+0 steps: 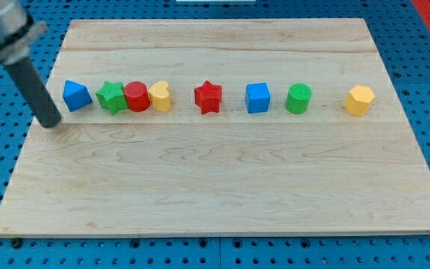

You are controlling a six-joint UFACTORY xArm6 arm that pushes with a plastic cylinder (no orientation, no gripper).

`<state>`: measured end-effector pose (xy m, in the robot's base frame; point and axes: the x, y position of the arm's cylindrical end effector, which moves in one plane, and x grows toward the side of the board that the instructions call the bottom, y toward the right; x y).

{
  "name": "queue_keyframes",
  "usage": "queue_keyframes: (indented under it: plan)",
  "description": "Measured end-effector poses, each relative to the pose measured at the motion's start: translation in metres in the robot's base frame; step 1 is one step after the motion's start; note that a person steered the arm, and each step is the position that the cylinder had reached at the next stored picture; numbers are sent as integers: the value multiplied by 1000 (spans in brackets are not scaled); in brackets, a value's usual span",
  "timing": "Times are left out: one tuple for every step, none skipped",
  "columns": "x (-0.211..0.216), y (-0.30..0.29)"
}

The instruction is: Push the blue cube towards up

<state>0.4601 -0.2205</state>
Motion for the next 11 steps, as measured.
queue_keyframes:
  plan:
    - [24, 133]
    - [-9, 265]
    - [-47, 323]
    - [-52, 313]
    - [-68, 296]
    - [-91, 282]
    - [-94, 276]
    - [-78, 276]
    - [-71, 265]
    - [-63, 241]
    - [-87, 219]
